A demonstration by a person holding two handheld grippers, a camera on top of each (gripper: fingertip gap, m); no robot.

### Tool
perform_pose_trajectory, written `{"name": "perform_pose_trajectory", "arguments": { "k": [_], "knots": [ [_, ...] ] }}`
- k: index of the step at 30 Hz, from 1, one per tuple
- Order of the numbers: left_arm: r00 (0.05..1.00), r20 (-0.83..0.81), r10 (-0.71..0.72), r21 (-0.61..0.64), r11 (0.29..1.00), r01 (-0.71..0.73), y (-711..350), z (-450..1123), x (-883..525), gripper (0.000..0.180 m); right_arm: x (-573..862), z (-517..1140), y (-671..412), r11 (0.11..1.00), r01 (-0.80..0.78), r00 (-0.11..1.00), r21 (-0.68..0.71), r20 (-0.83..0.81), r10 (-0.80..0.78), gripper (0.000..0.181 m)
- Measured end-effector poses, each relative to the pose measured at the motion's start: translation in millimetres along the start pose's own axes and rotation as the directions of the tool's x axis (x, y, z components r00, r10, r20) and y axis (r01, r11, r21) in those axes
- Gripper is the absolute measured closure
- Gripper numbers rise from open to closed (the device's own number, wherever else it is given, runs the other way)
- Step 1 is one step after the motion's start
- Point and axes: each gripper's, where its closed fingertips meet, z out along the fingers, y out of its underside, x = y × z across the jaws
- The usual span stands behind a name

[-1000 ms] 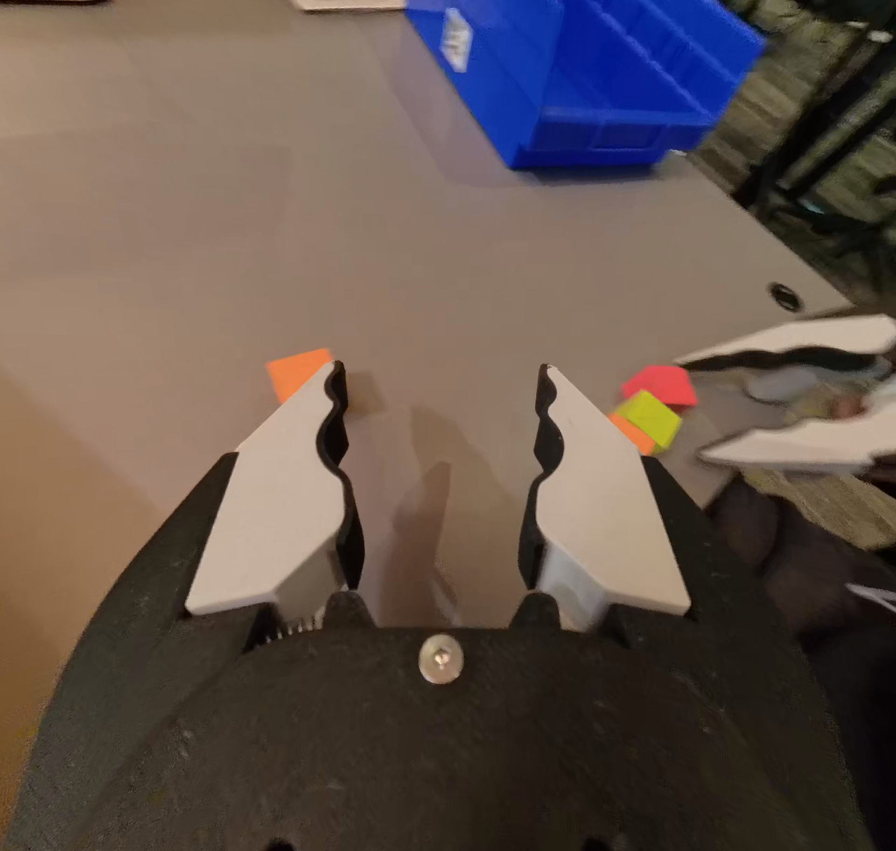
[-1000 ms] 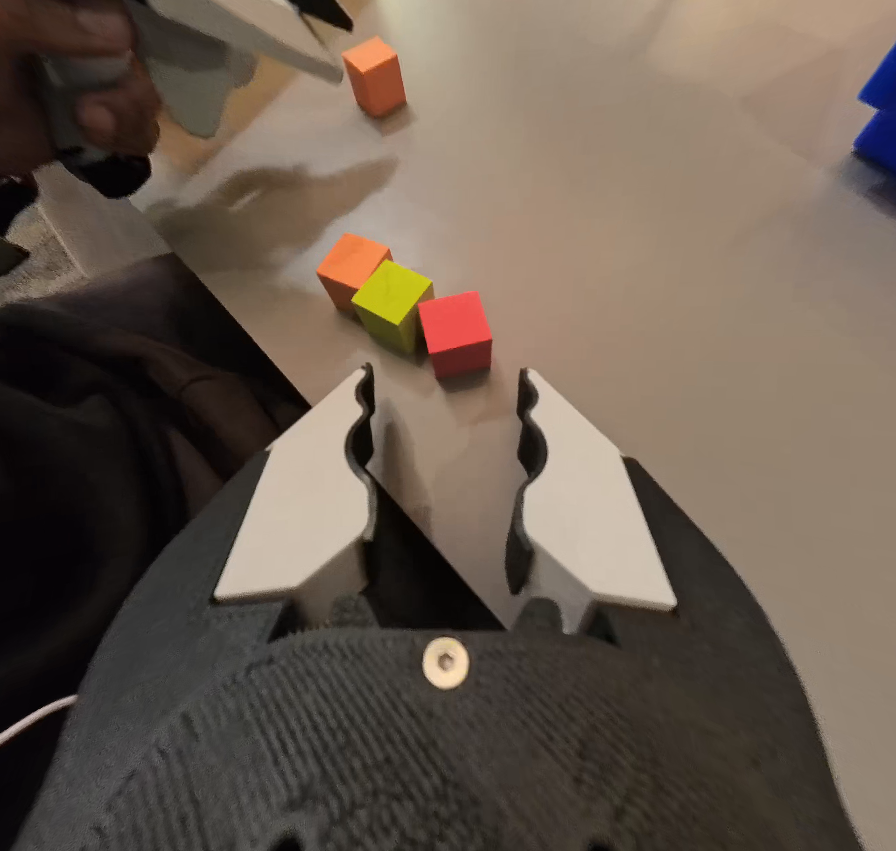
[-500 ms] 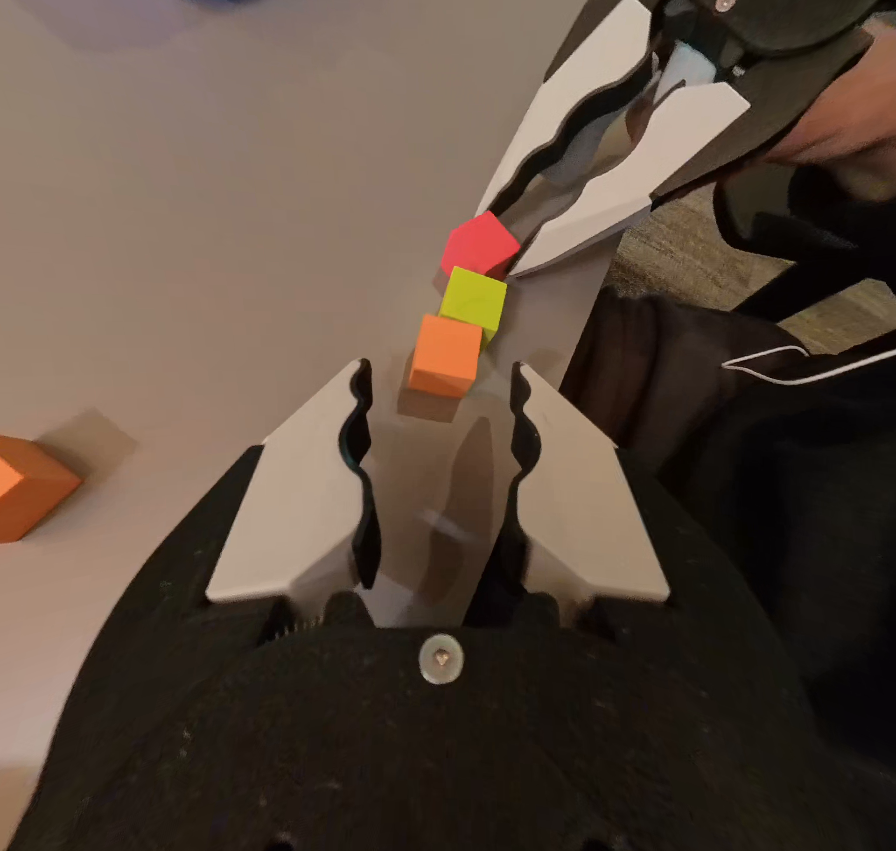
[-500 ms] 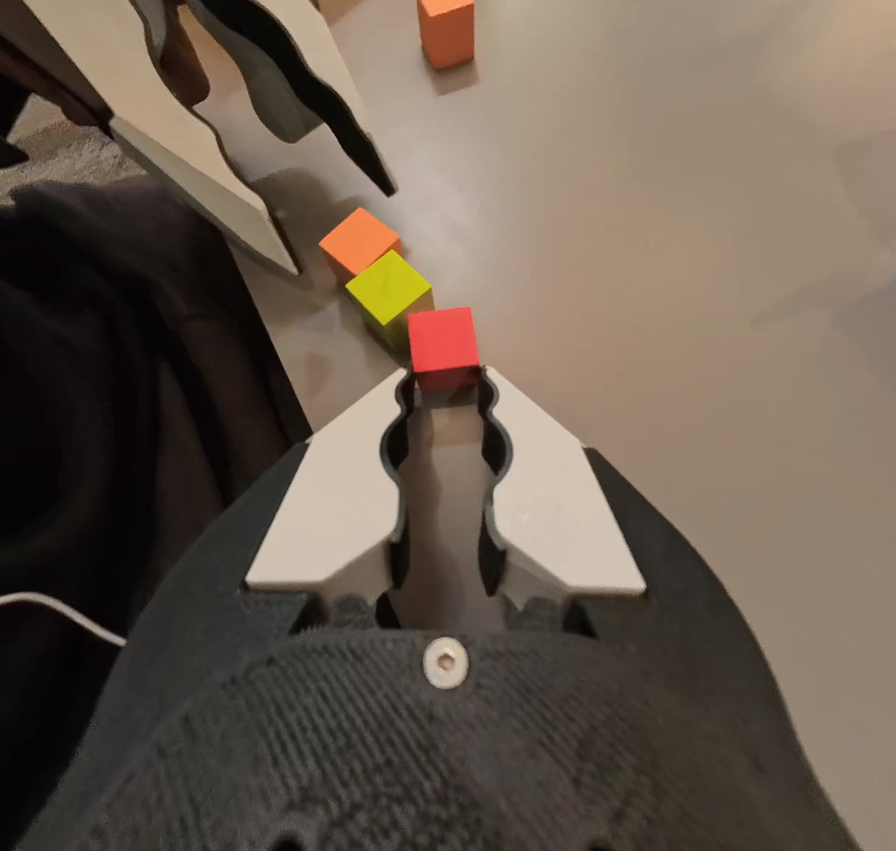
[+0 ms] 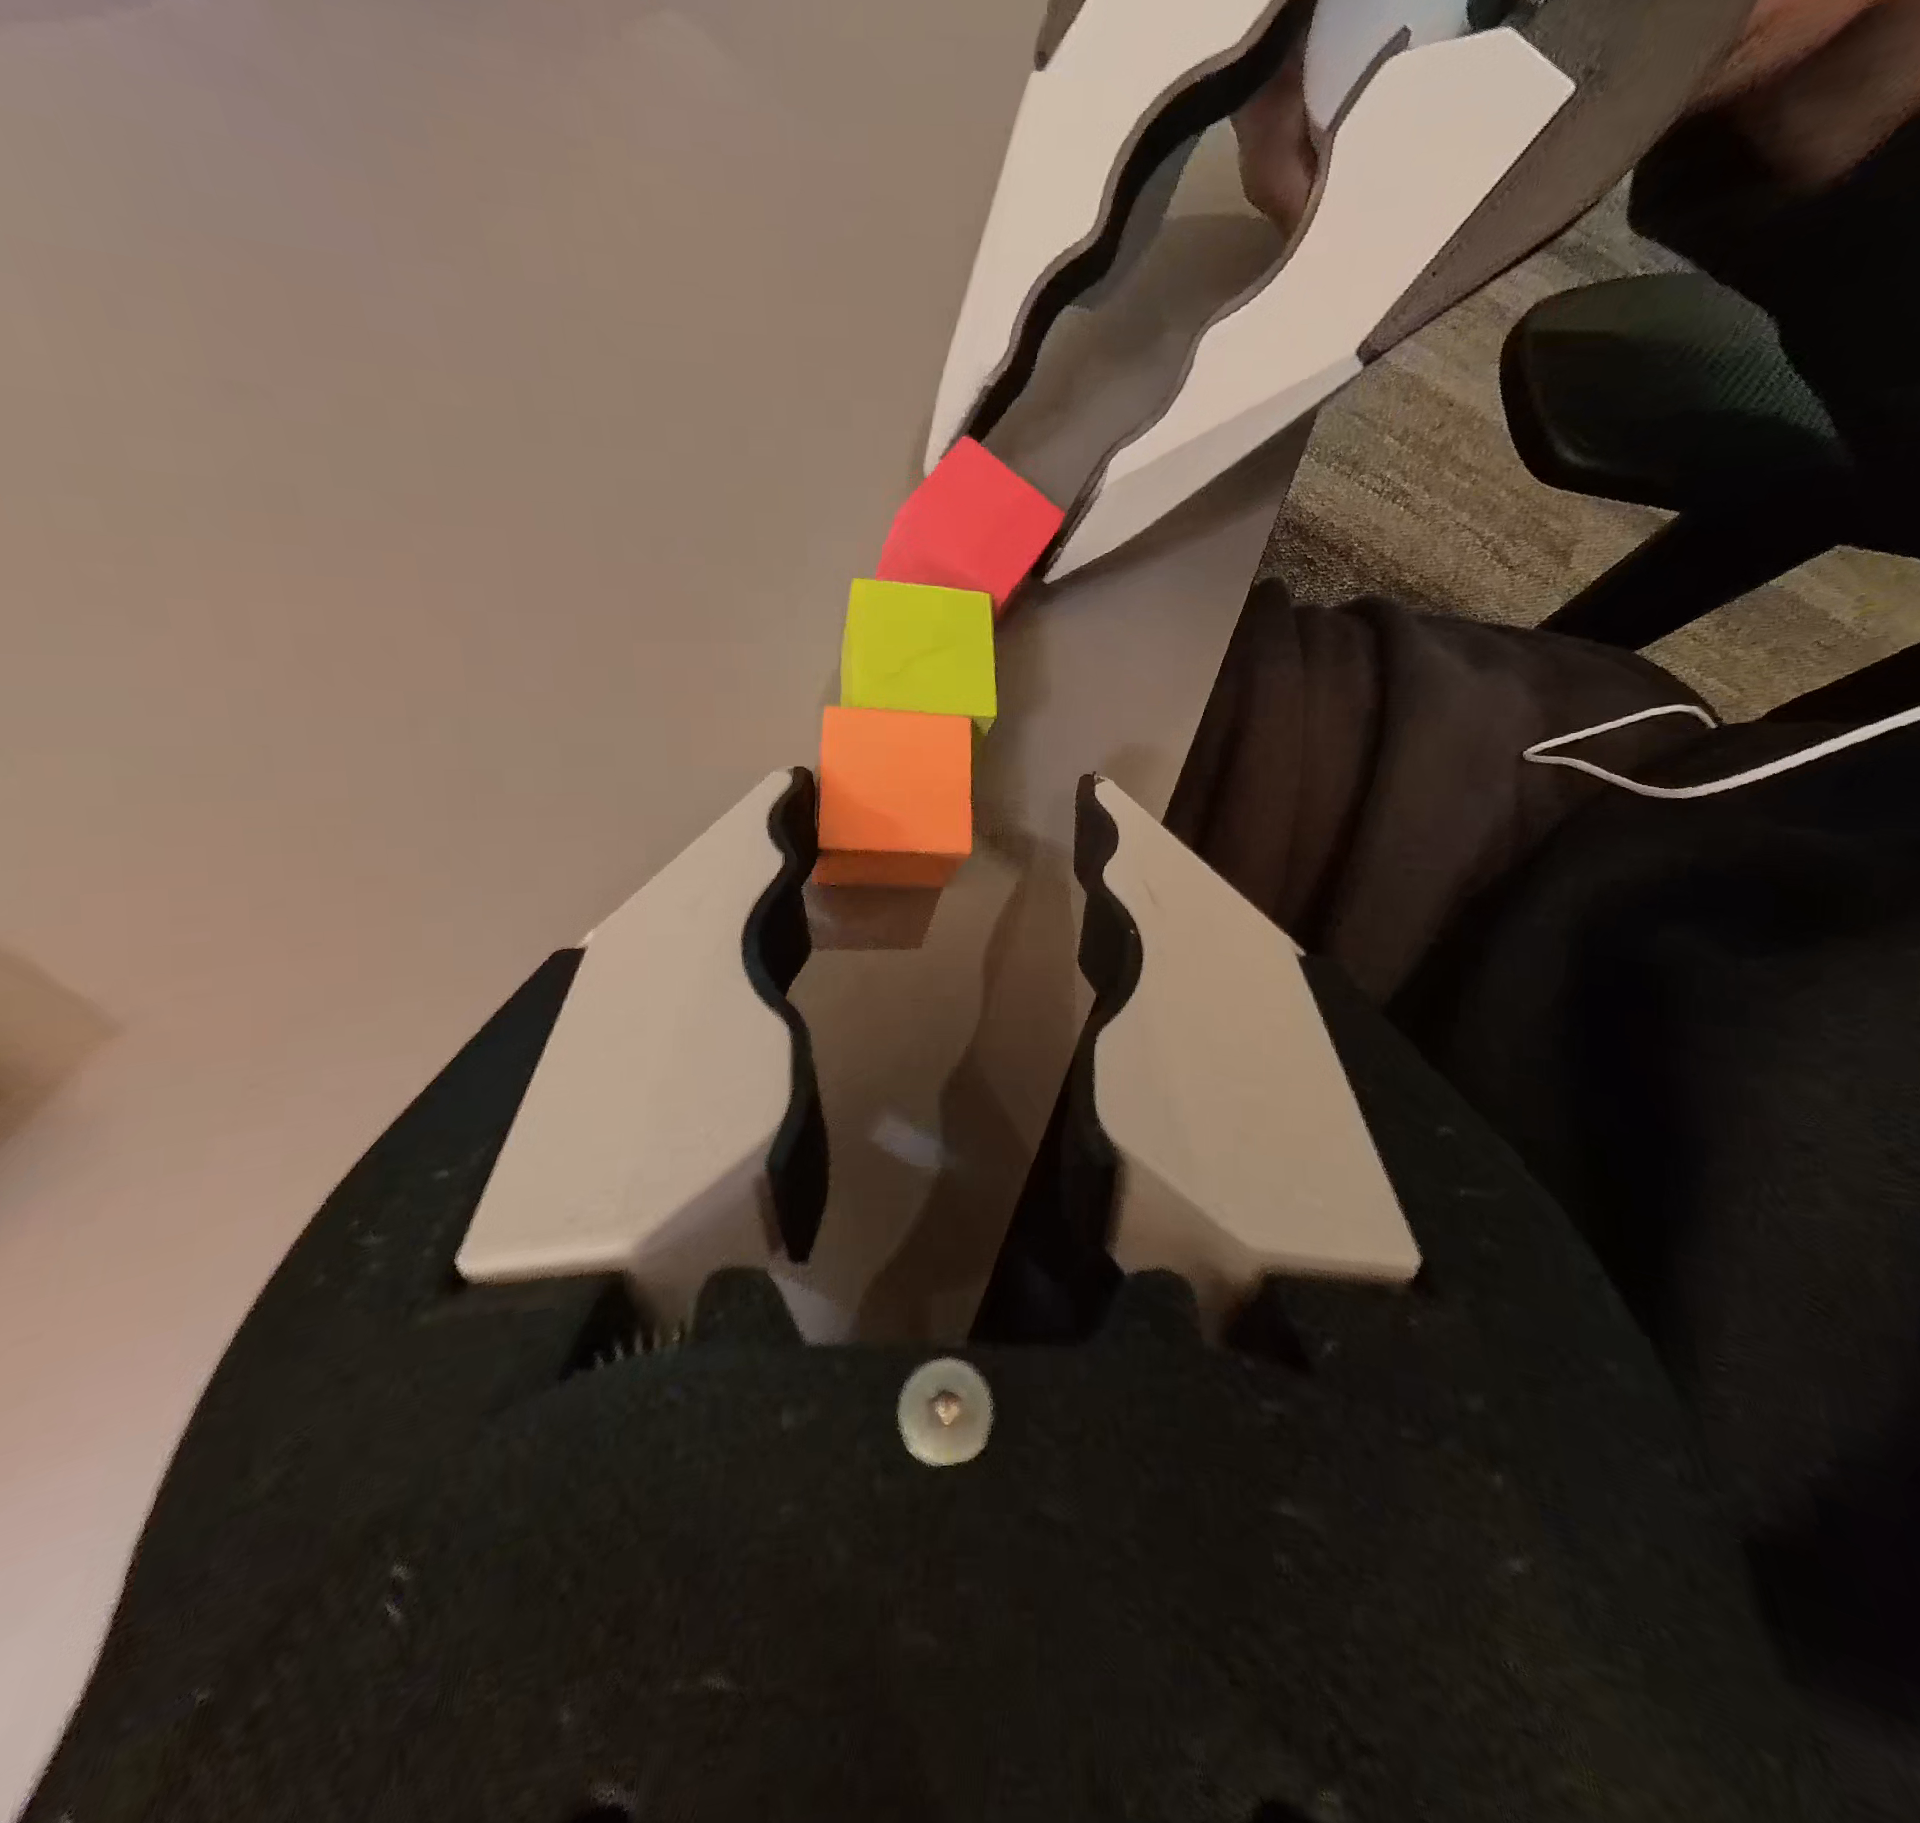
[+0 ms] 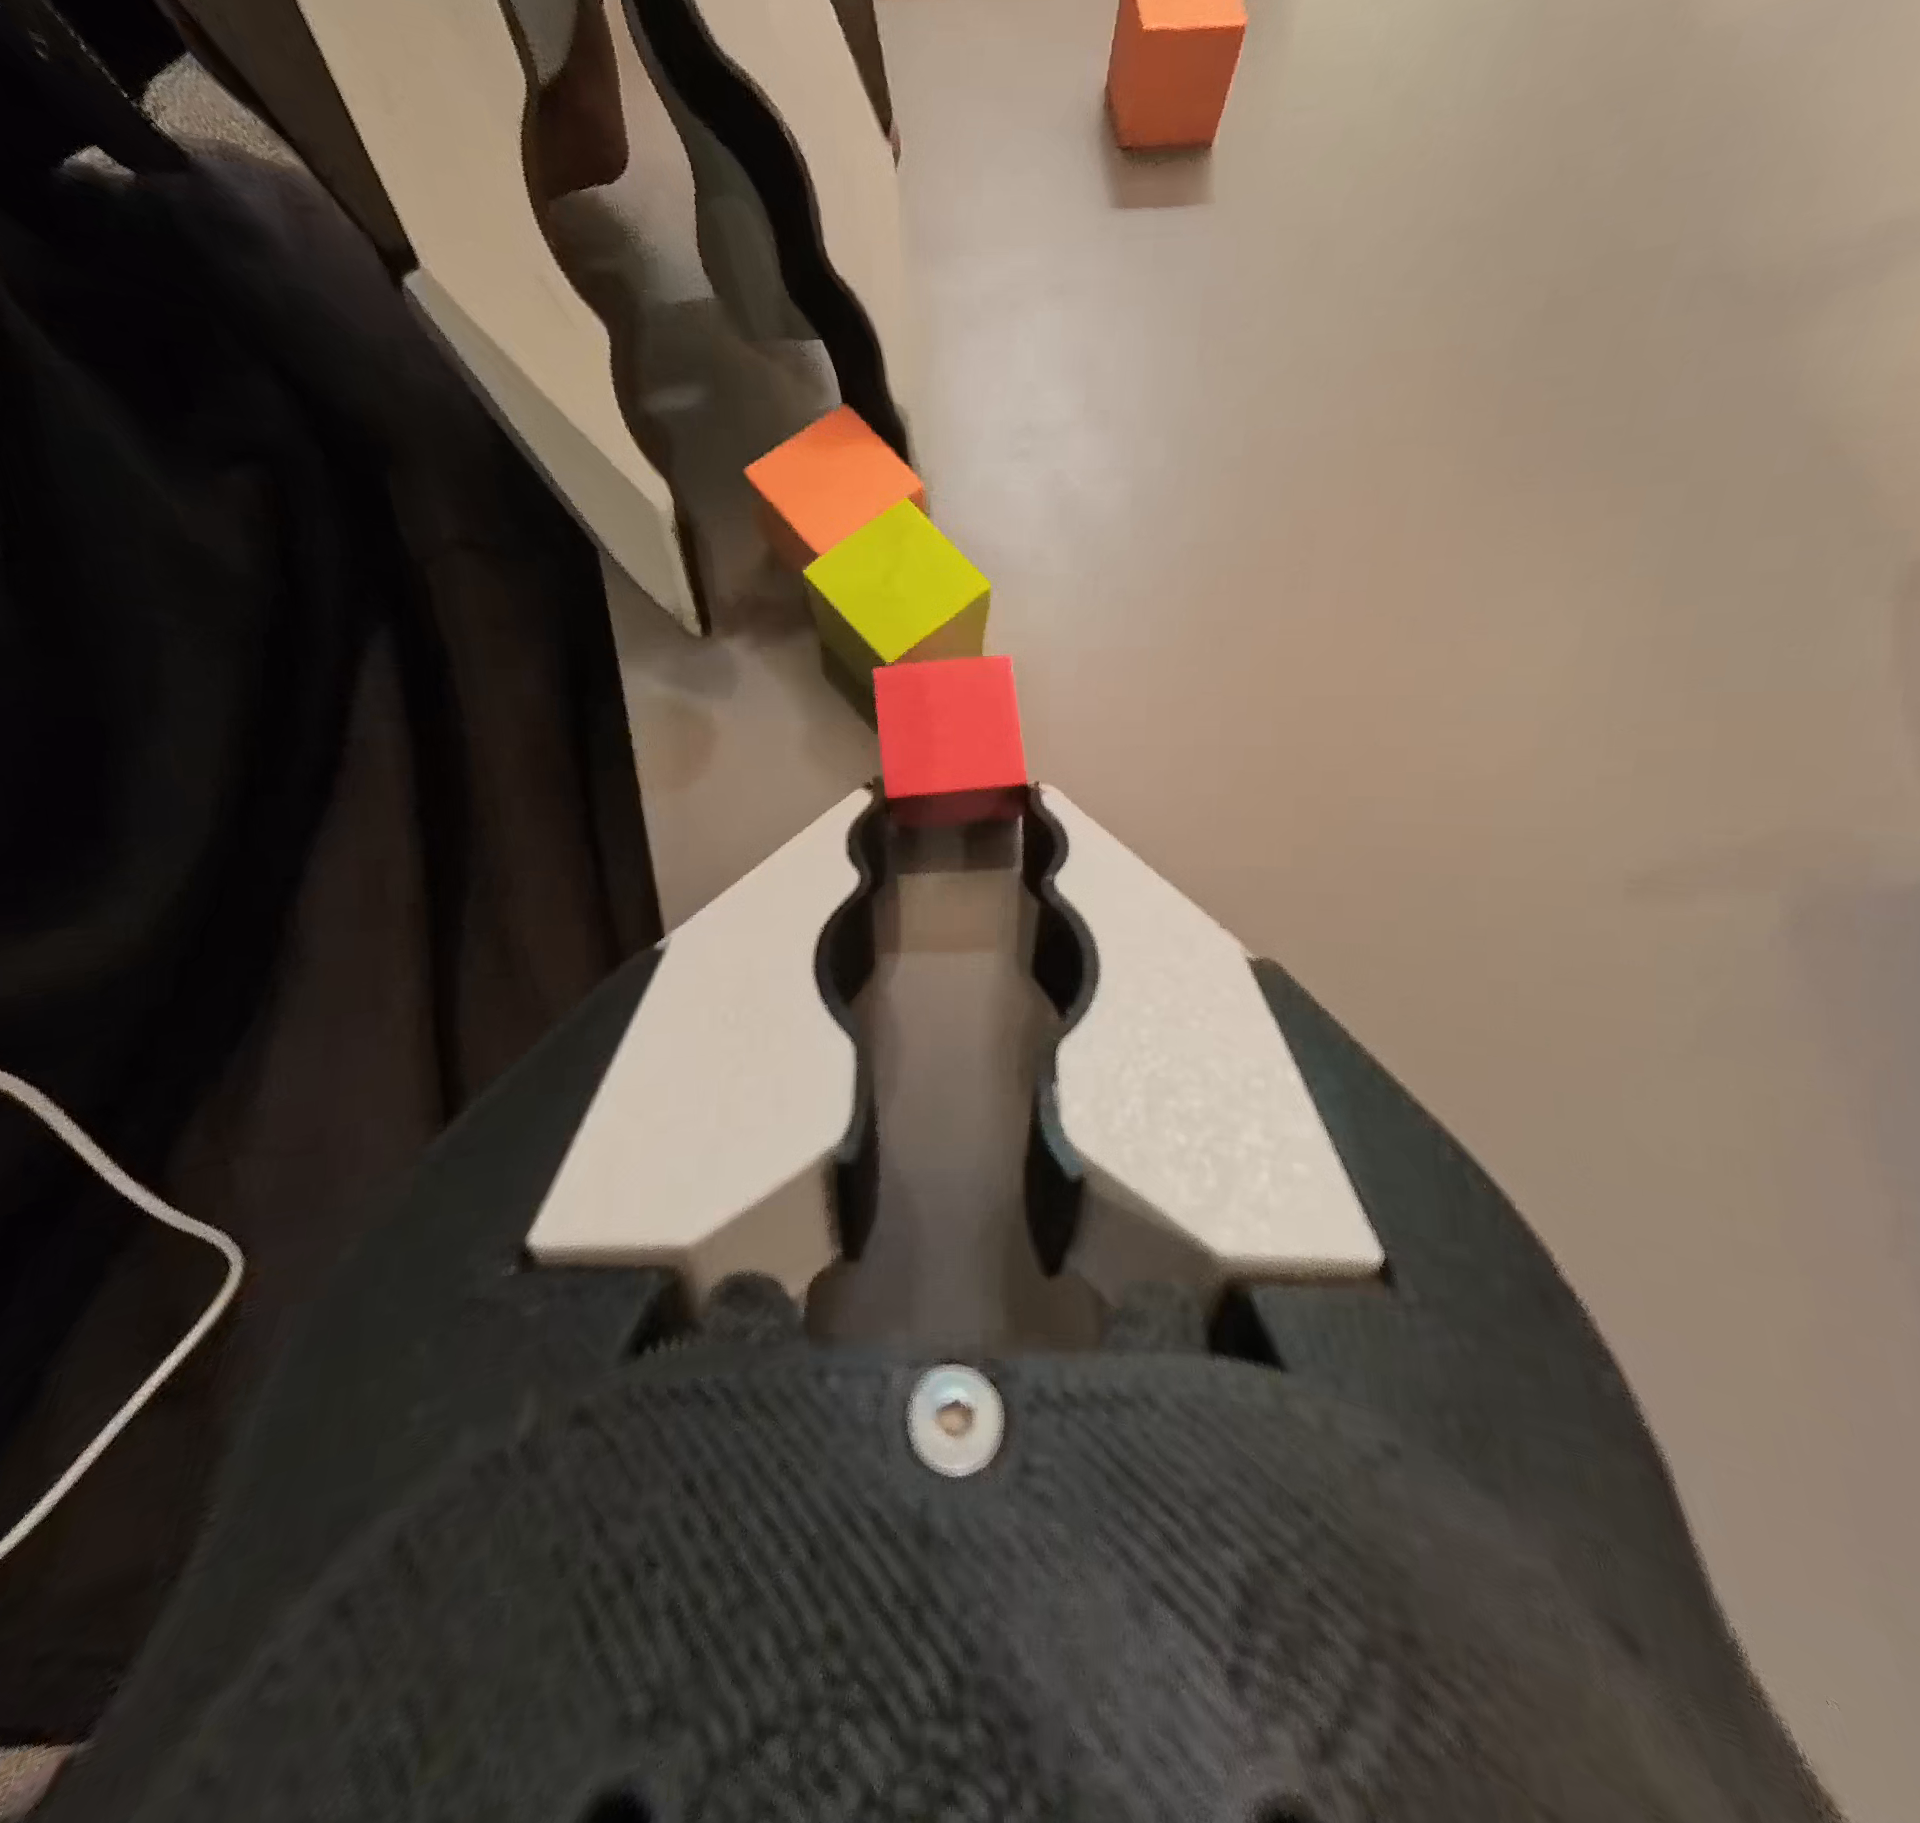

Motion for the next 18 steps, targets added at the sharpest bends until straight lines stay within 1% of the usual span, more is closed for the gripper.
{"name": "perform_pose_trajectory", "arguments": {
  "k": [4, 7, 8, 9, 10, 13, 16, 18],
  "knots": [
    [1.0, 0.008, 0.001, -0.006, 1.0, -0.001, 1, 0, -1, 0.132, 5, 4, -4, 0.999, 0.047, 0.999, -0.003, 0.005, -0.047, 0.157],
    [1.0, 0.007, -0.007, 0.0, 1.0, 0.007, 1, 0, -3, 0.132, 6, 6, -7, 0.998, 0.055, 0.998, 0.008, 0.018, -0.055, 0.156],
    [1.0, 0.004, -0.011, 0.003, 1.0, 0.011, 1, 0, -3, 0.132, 7, 6, -7, 0.999, 0.052, 0.998, 0.014, 0.017, -0.053, 0.155],
    [1.0, 0.002, -0.015, 0.006, 1.0, 0.015, 1, -1, -3, 0.132, 10, 6, -8, 0.999, 0.043, 0.999, 0.018, 0.007, -0.043, 0.15],
    [1.0, 0.003, -0.018, 0.01, 1.0, 0.018, 1, 0, -4, 0.132, 14, 5, -7, 1.0, 0.025, 1.0, 0.017, -0.016, -0.025, 0.141],
    [1.0, 0.008, -0.02, 0.021, 1.0, 0.02, 0, -1, -5, 0.132, 20, 4, -2, 0.999, -0.048, 0.997, 0.023, -0.067, 0.049, 0.135],
    [1.0, 0.01, -0.025, 0.018, 1.0, 0.025, 1, -1, -6, 0.132, 26, 0, 4, 0.988, -0.143, 0.978, 0.052, -0.147, 0.149, 0.136],
    [1.0, 0.005, -0.029, 0.016, 0.999, 0.029, 2, 0, -6, 0.132, 24, -2, 8, 0.972, -0.223, 0.958, 0.074, -0.168, 0.232, 0.146]
  ]
}}
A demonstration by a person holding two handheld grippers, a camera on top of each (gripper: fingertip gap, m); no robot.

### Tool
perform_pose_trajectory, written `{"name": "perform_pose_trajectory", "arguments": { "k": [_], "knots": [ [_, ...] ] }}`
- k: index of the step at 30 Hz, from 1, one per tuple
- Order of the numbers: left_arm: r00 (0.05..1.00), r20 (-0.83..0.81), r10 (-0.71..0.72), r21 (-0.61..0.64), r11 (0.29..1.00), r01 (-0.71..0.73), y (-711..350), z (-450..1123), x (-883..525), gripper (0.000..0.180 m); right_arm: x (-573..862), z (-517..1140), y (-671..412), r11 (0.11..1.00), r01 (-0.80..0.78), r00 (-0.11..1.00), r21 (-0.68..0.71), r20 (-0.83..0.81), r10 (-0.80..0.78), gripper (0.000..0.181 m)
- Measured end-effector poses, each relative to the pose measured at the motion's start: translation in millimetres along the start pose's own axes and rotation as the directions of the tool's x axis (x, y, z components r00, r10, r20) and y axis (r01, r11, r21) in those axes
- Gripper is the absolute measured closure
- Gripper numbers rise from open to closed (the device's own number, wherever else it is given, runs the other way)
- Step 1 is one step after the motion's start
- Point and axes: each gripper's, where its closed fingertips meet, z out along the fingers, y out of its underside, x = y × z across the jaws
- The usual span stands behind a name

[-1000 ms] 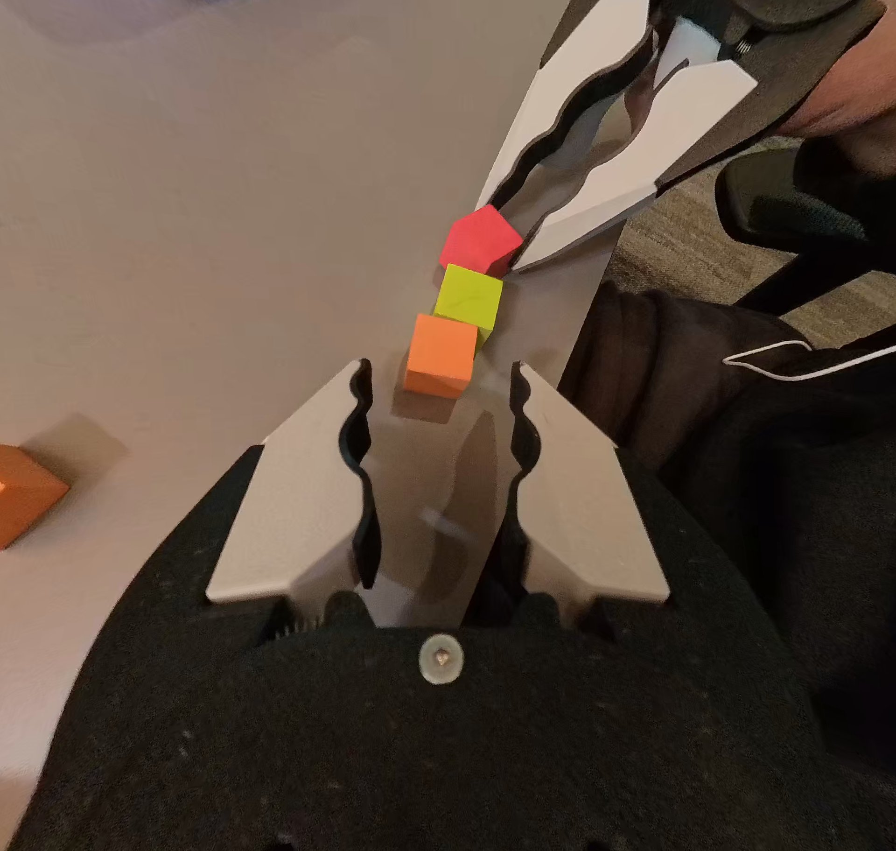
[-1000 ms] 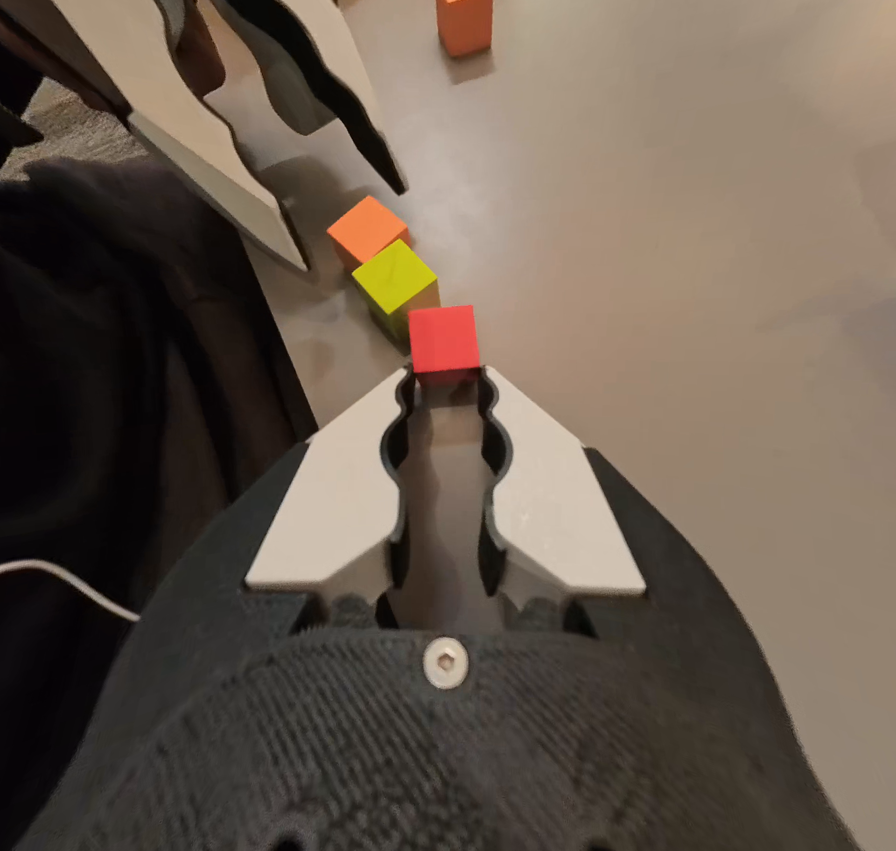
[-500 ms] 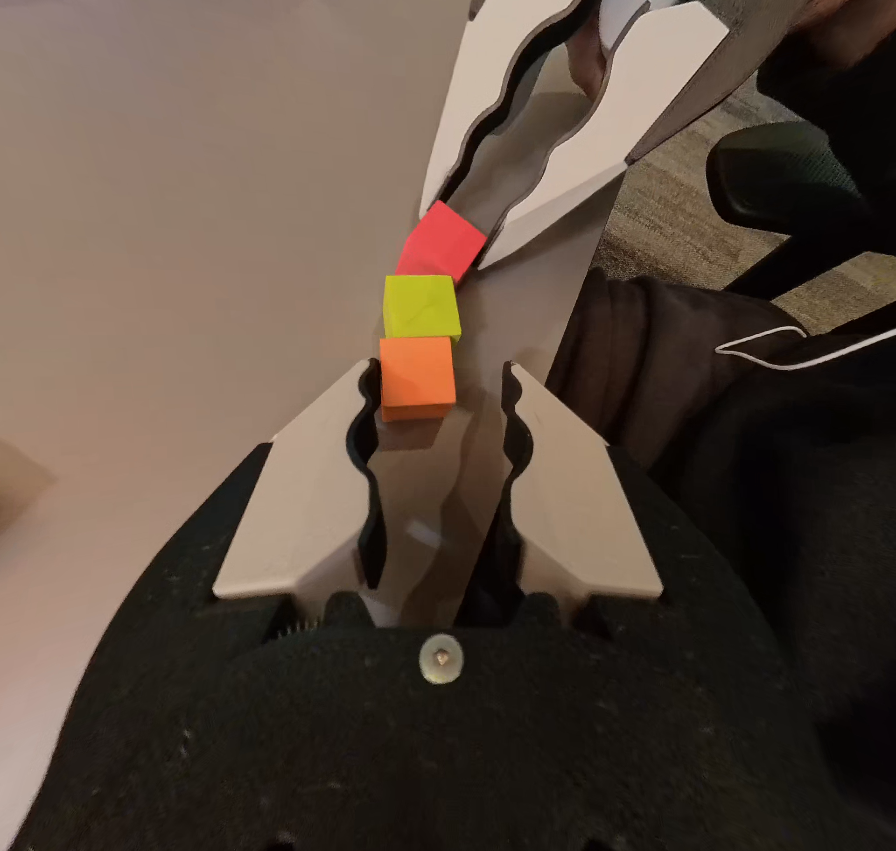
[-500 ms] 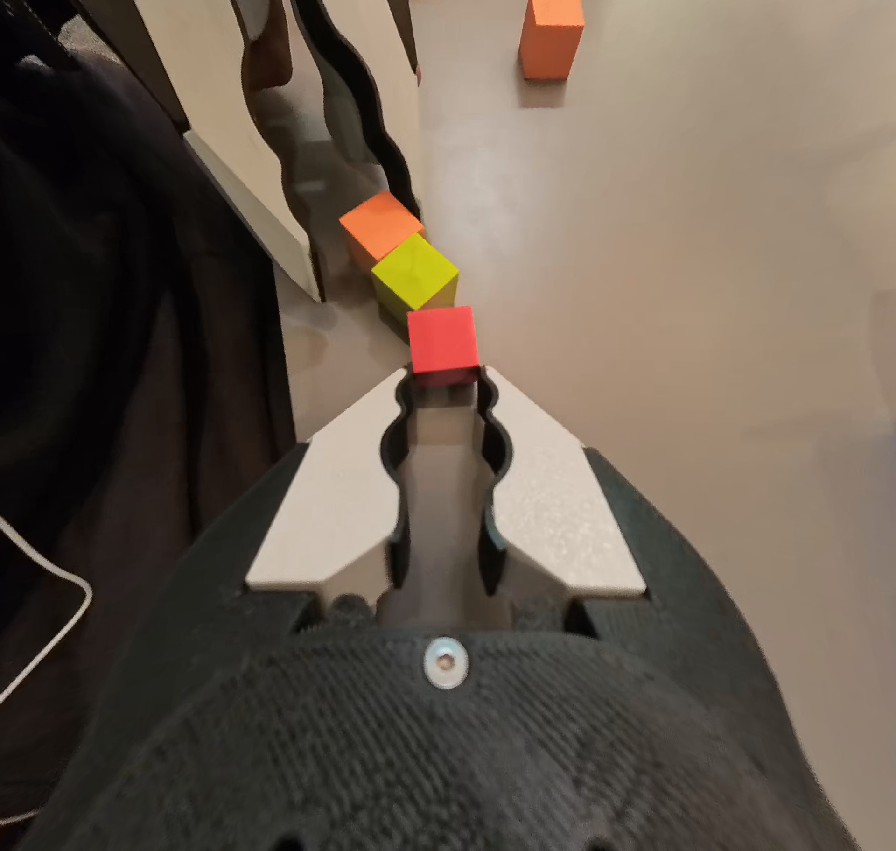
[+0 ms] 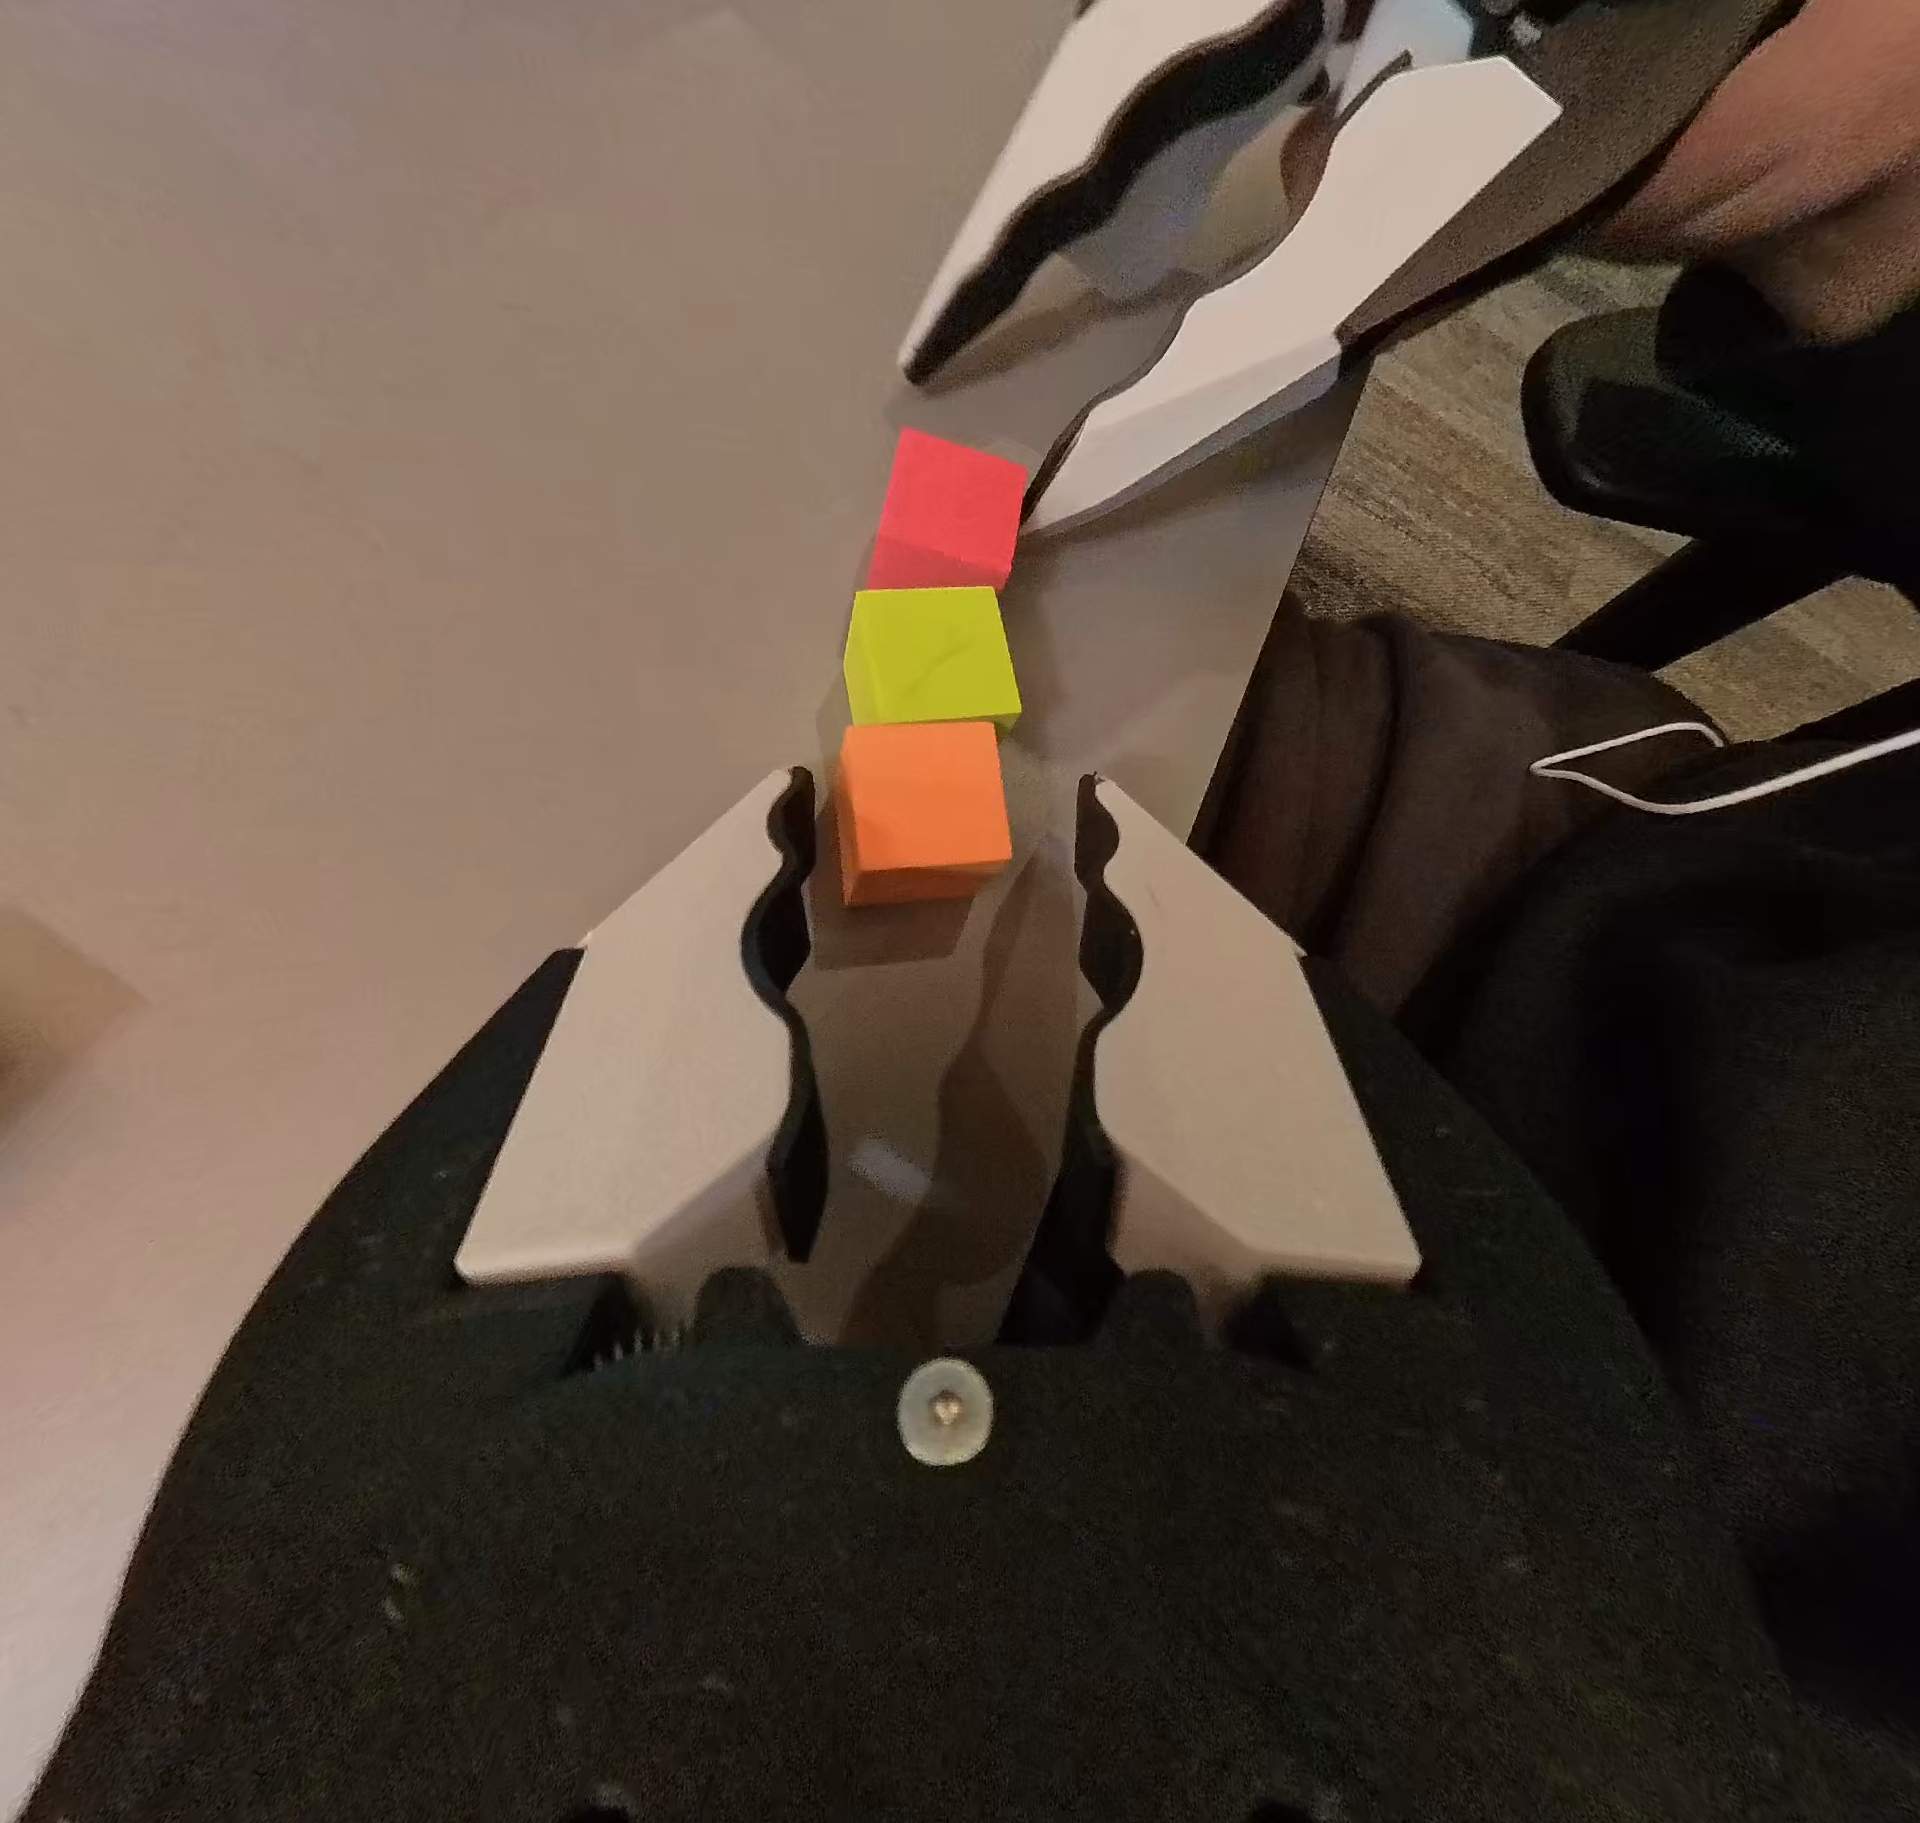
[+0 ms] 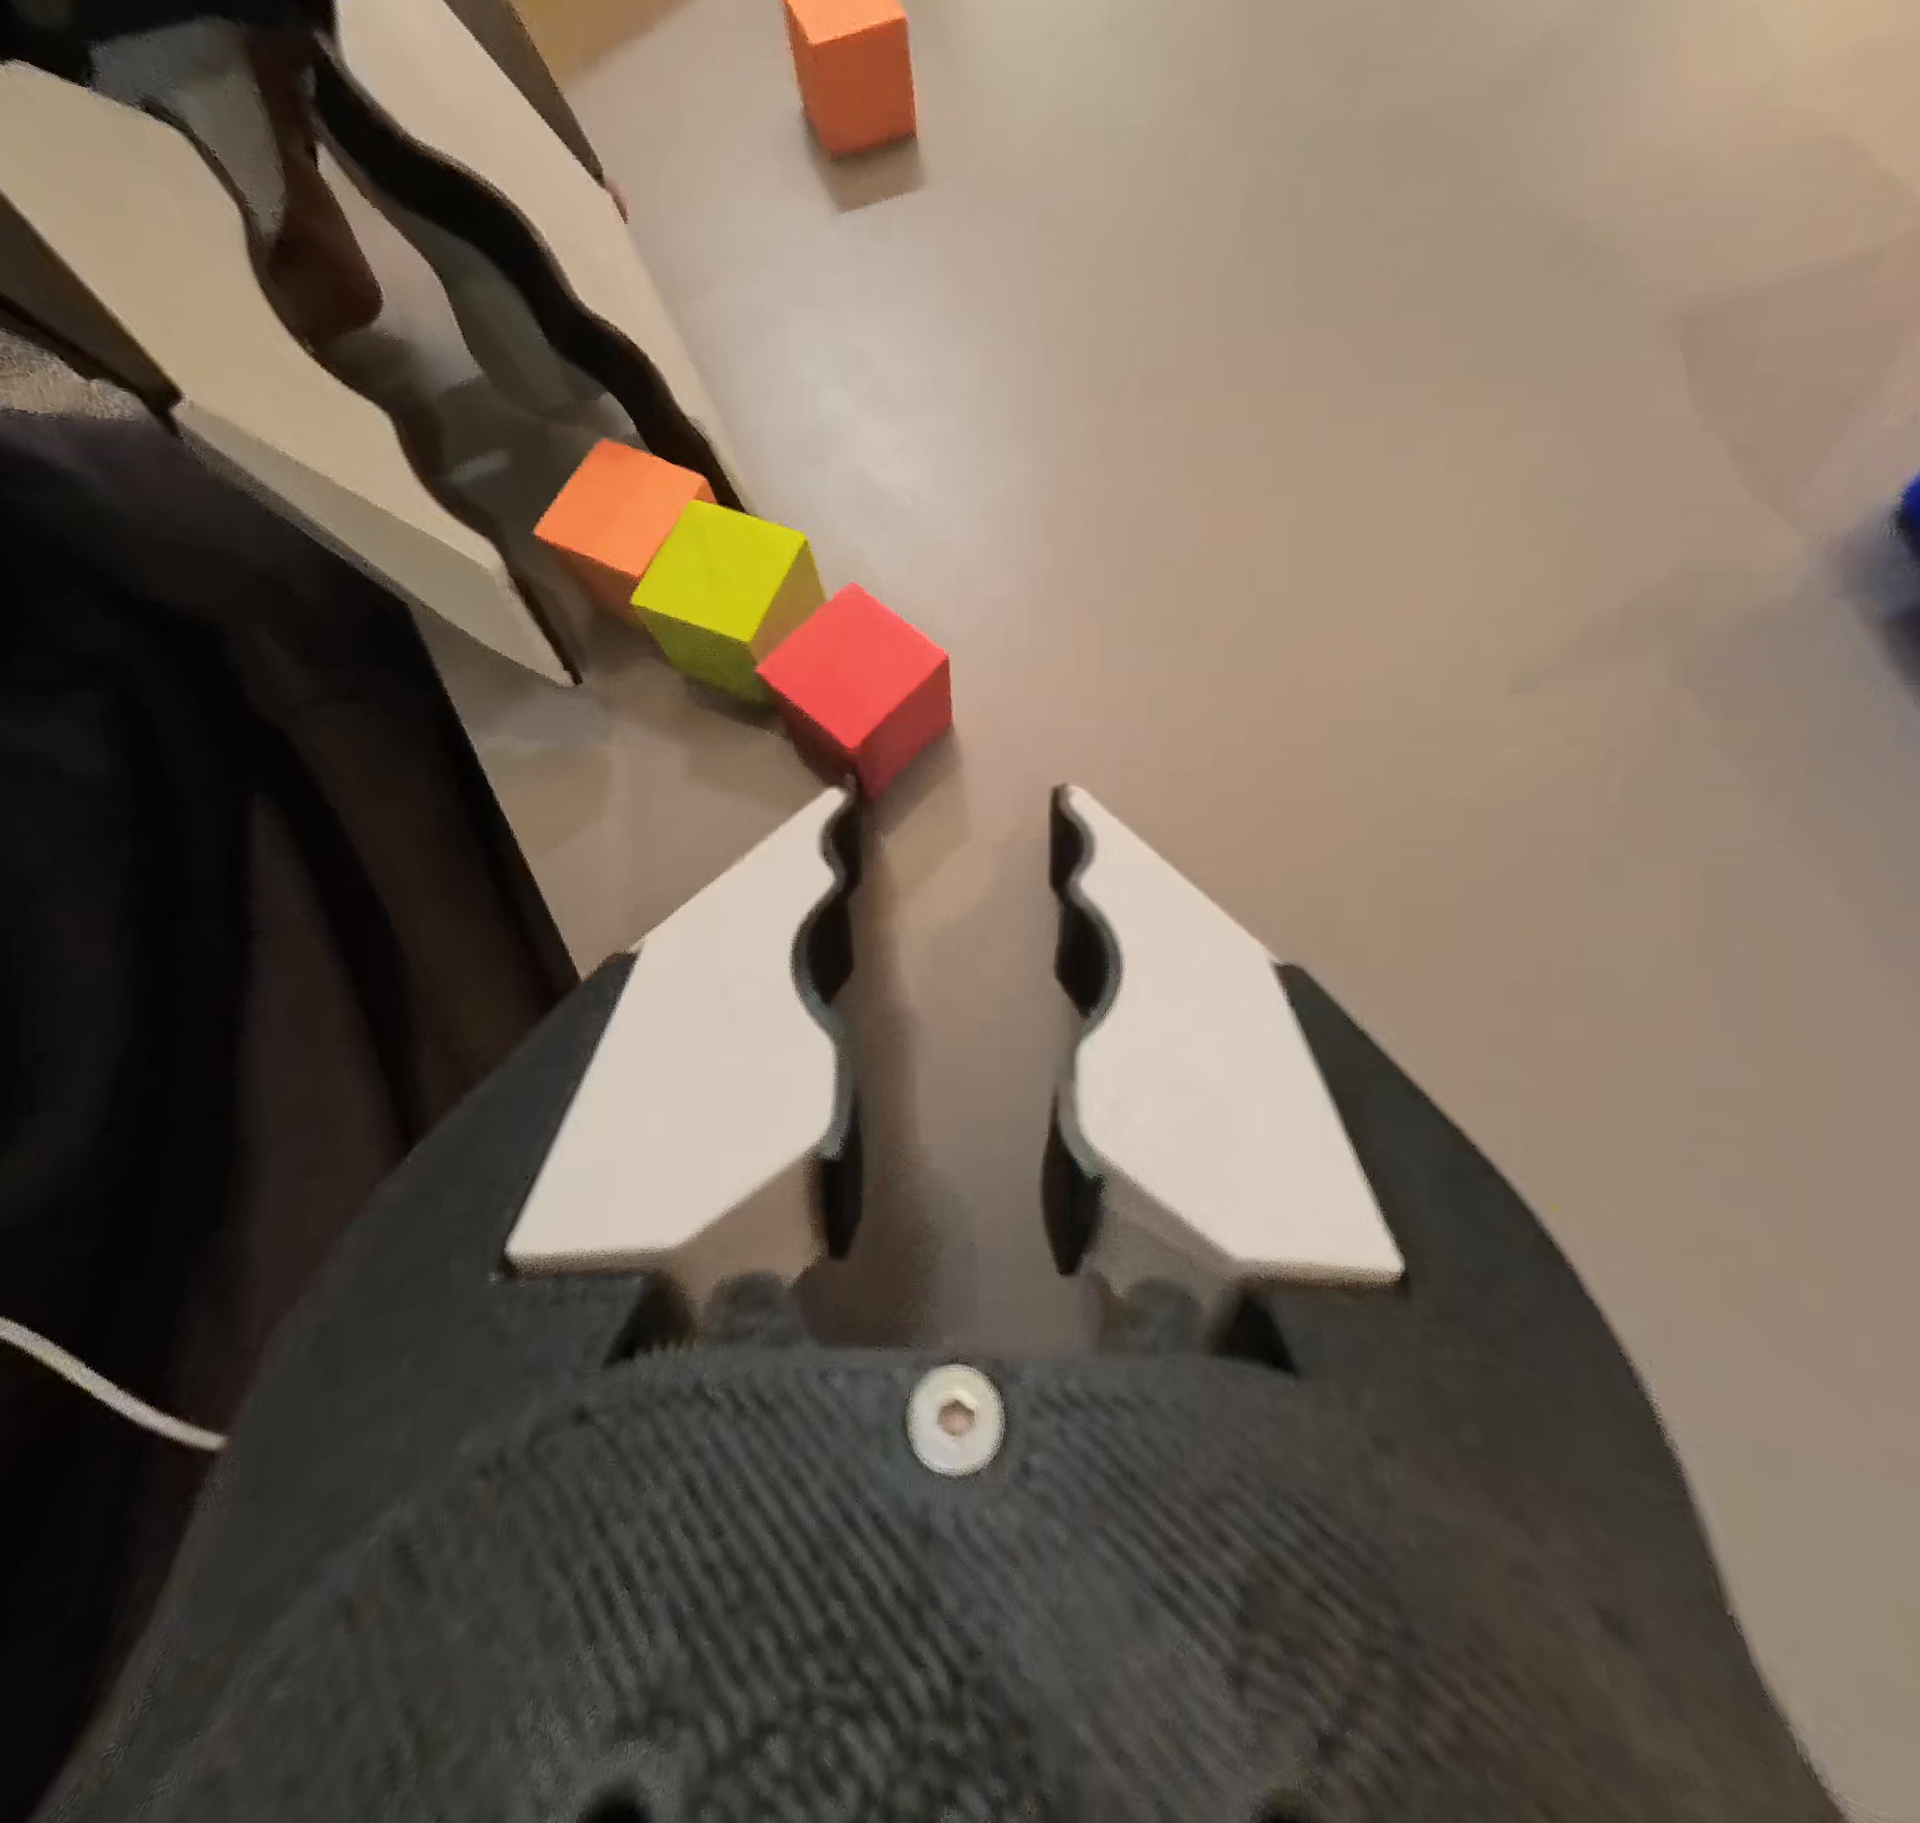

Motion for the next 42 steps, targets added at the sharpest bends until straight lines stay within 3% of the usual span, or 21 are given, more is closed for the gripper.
{"name": "perform_pose_trajectory", "arguments": {
  "k": [4, 11, 16, 24, 42],
  "knots": [
    [0.998, -0.041, -0.041, 0.036, 0.998, 0.043, -4, 1, 3, 0.131, 3, -4, -4, 0.999, -0.035, 0.996, 0.042, -0.08, 0.038, 0.157],
    [0.998, -0.044, -0.037, 0.054, 0.998, 0.039, -5, 1, 5, 0.131, 0, 8, -10, 0.999, -0.026, 0.997, 0.019, -0.067, 0.027, 0.163],
    [0.999, -0.026, -0.026, 0.055, 0.998, 0.028, -4, 1, 6, 0.131, 2, 10, -13, 1.0, 0.015, 0.995, 0.015, -0.098, -0.014, 0.16],
    [1.0, -0.02, -0.015, 0.054, 0.998, 0.016, -4, 2, 7, 0.13, -8, -1, -16, 0.992, -0.075, 0.993, 0.102, -0.086, 0.084, 0.161],
    [1.0, 0.018, -0.018, 0.044, 0.999, 0.017, -3, 3, 3, 0.128, -16, 3, -10, 0.992, -0.089, 0.992, 0.09, -0.078, 0.097, 0.155]
  ]
}}
